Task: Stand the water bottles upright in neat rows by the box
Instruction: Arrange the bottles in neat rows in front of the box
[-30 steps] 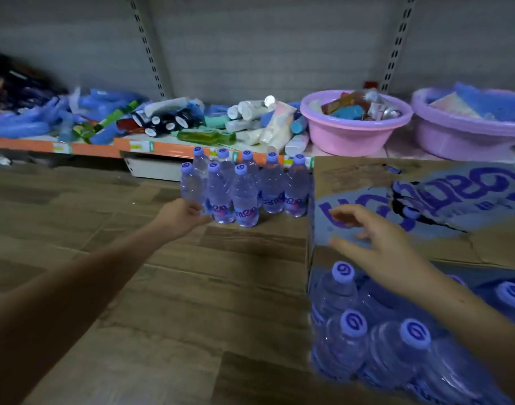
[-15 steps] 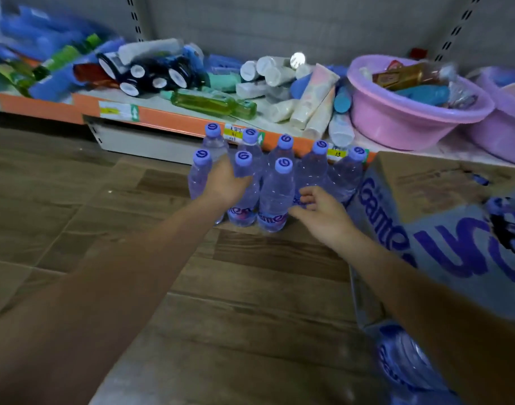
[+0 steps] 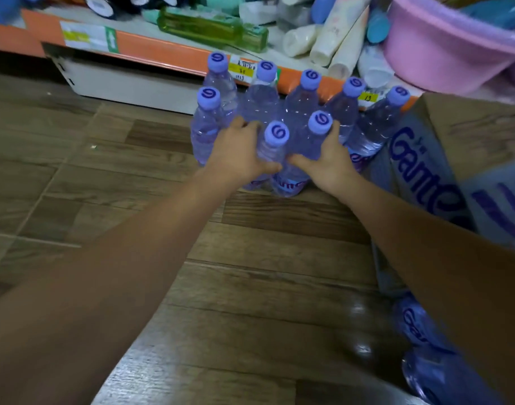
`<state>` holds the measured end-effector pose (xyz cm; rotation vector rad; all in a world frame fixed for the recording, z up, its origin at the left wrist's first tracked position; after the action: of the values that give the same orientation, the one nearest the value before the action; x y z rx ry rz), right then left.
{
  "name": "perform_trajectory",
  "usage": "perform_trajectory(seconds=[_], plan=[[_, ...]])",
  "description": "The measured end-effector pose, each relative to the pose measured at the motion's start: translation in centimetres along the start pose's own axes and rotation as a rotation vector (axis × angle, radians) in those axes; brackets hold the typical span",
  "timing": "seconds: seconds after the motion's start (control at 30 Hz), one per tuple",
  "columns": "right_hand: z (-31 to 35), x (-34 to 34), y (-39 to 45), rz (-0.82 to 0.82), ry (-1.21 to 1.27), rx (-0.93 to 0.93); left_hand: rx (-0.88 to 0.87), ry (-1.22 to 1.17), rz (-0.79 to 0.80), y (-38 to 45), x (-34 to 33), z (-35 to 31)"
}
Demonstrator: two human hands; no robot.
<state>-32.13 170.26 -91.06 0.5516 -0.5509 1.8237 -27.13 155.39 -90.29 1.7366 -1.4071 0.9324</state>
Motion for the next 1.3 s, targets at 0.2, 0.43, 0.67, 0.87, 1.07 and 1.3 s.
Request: perform_trajectory(seconds=[0.2, 0.43, 0.67, 0.87, 1.07, 1.3], plan=[[-1.4, 0.0, -7.4, 0.188, -0.025, 0.054, -0.094, -0.083, -0.003, -5.4, -0.6, -1.7], [-4.5, 2.0, -20.6, 0.312, -0.103, 0.09, 0.151, -0.299, -0.016, -17.3, -1.1, -5.4], [-8.8, 6.1, -31.6, 0.513, -0.181, 0.252, 0.202, -0.065, 0.144, -26.4, -3.7, -11.8], [-12.5, 10.3, -36.3, 0.575, -0.154, 0.272, 0.19, -0.041, 0.264, -31.1, -5.4, -22.9], [-17.3, 15.7, -37.6, 0.601, -0.19, 0.319, 0.159, -0.156, 0.355, -32.7, -9.6, -26.4], [-20.4, 19.8, -37.1, 0.496, -0.148, 0.265, 0.036, -0.198, 0.255, -30.4, -13.0, -29.0]])
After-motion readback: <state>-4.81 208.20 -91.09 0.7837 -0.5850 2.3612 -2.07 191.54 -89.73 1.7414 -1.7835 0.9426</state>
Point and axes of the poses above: each hand's wrist, its own y-axis towards the middle knuckle, its own x-axis out of the back of the hand, z = x × y, the point moved 6 cm from there along y, towards the middle knuckle, and after that the axes turned 5 degrees about -x, right-handed, at the moved point
